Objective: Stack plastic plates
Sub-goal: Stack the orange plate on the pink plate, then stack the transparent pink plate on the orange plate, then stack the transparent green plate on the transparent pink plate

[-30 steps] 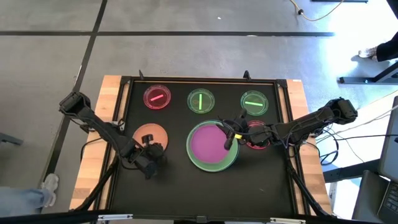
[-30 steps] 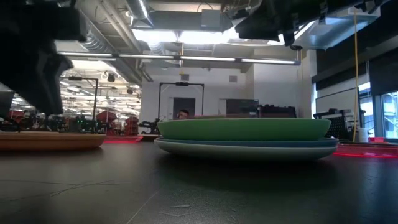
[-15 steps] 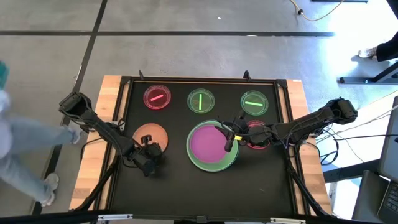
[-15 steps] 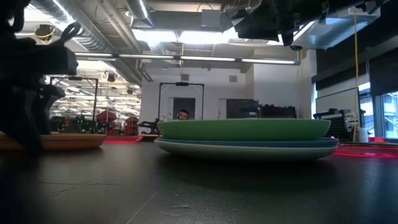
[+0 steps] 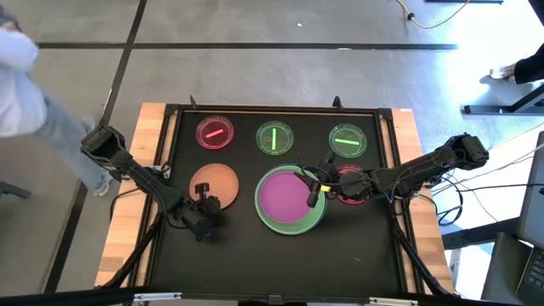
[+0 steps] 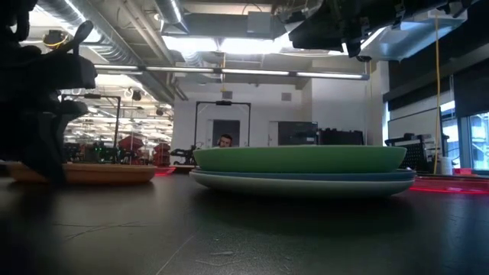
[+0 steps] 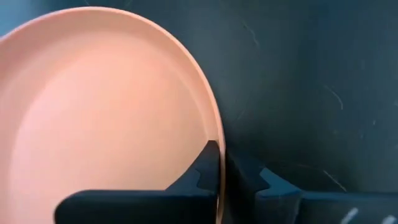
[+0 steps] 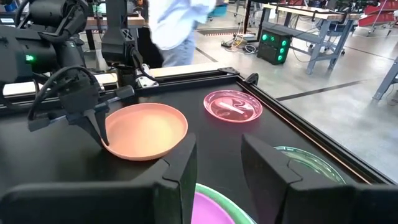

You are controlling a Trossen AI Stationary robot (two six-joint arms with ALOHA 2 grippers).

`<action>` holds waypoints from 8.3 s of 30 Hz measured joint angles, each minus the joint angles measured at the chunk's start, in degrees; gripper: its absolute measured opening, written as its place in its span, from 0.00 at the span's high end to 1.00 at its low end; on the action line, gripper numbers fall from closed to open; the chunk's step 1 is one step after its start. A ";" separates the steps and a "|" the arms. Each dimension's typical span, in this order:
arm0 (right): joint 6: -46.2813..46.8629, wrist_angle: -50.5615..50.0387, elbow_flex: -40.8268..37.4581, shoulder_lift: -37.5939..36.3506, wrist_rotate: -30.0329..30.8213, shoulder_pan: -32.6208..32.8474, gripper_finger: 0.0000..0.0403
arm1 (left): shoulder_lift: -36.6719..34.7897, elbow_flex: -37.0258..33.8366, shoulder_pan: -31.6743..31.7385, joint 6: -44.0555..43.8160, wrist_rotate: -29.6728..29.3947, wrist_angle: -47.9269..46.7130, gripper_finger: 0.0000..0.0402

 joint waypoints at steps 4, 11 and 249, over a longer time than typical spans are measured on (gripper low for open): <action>0.00 -0.01 0.00 0.00 0.04 0.00 0.71 | 0.00 4.67 0.00 2.14 -2.61 -3.80 0.98; 0.04 0.00 0.00 0.00 0.12 0.00 0.71 | -0.07 13.62 -0.02 12.90 -7.31 -2.80 0.98; 8.65 -26.70 -14.16 4.72 -19.87 -45.01 0.71 | -1.90 9.87 3.63 27.13 -8.29 25.45 0.72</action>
